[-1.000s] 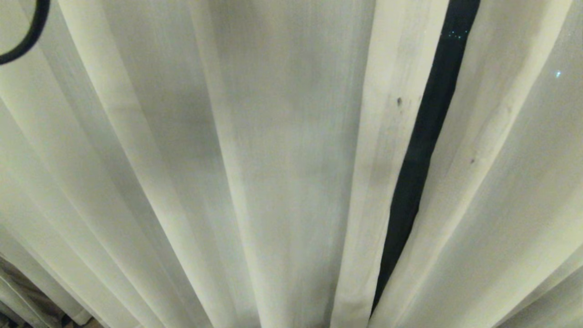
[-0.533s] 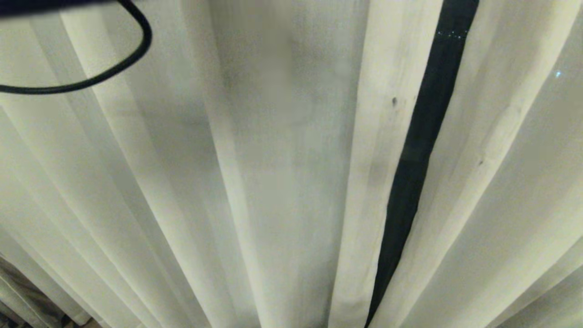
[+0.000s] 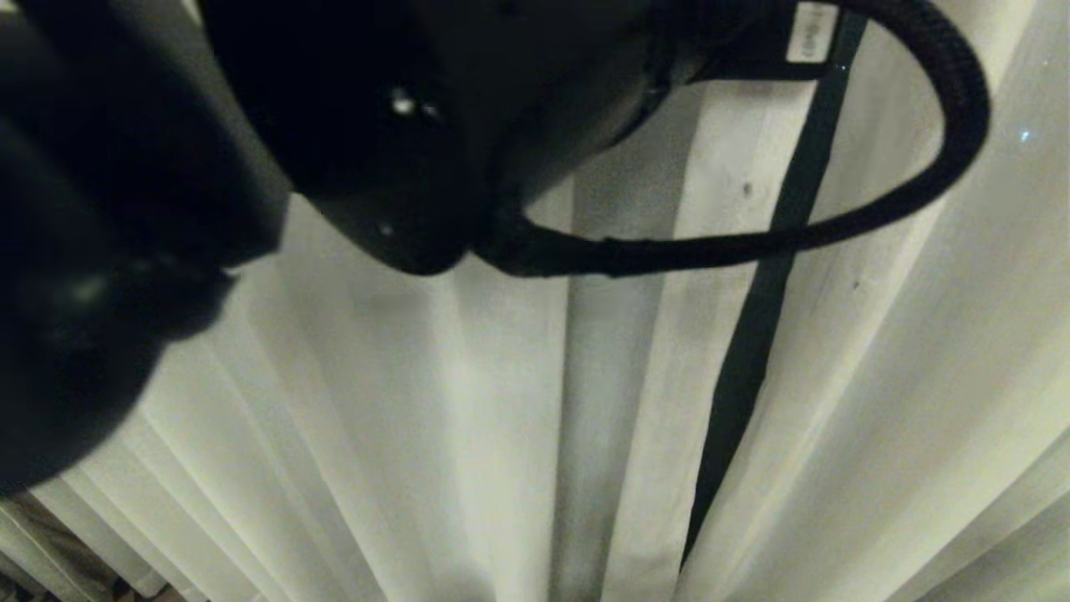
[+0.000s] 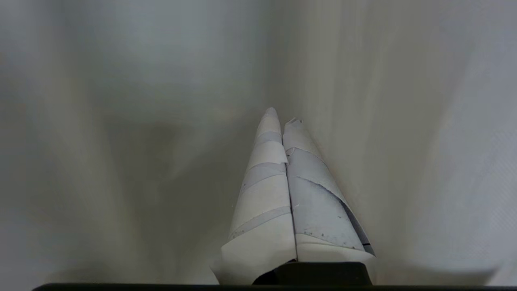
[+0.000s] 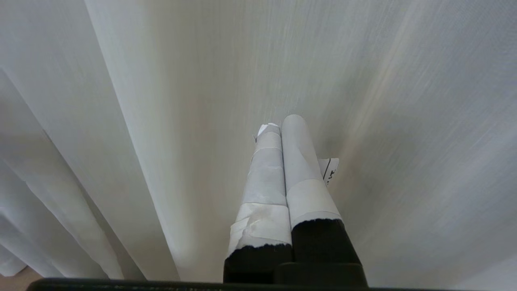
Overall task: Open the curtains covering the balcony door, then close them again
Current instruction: Close the outer curtains on both sides
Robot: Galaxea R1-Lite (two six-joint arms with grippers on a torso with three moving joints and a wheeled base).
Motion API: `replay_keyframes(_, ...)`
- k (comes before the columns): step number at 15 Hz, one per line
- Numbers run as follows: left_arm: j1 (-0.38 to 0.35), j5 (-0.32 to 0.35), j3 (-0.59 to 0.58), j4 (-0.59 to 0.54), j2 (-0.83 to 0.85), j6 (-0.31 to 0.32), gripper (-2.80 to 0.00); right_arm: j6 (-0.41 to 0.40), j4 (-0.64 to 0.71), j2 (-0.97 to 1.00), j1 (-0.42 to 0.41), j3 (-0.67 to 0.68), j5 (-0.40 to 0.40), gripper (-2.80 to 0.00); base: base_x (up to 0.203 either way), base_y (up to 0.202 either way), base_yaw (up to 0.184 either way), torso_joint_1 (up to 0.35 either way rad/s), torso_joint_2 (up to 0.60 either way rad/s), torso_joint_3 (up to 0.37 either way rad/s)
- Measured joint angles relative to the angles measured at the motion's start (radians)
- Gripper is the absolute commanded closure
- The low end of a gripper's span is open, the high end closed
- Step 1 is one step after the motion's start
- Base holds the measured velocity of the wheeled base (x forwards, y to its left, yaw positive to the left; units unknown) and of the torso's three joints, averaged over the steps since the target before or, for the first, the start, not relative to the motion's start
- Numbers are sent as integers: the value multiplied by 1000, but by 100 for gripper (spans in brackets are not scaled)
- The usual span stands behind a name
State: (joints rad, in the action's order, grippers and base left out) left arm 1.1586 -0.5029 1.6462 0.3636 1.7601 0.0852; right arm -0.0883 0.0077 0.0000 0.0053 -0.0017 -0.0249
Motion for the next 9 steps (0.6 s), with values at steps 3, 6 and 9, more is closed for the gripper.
replay_keyframes(3, 48, 18, 75, 5, 70, -5, 0, 0, 0, 0, 0, 0, 0, 0, 0, 0, 0, 0, 0, 0)
replay_keyframes(6, 85, -1, 117, 5, 128, -46, 0, 0, 0, 0, 0, 0, 0, 0, 0, 0, 0, 0, 0, 0)
replay_keyframes(9, 115, -1, 147, 5, 178, -60, 0, 0, 0, 0, 0, 0, 0, 0, 0, 0, 0, 0, 0, 0)
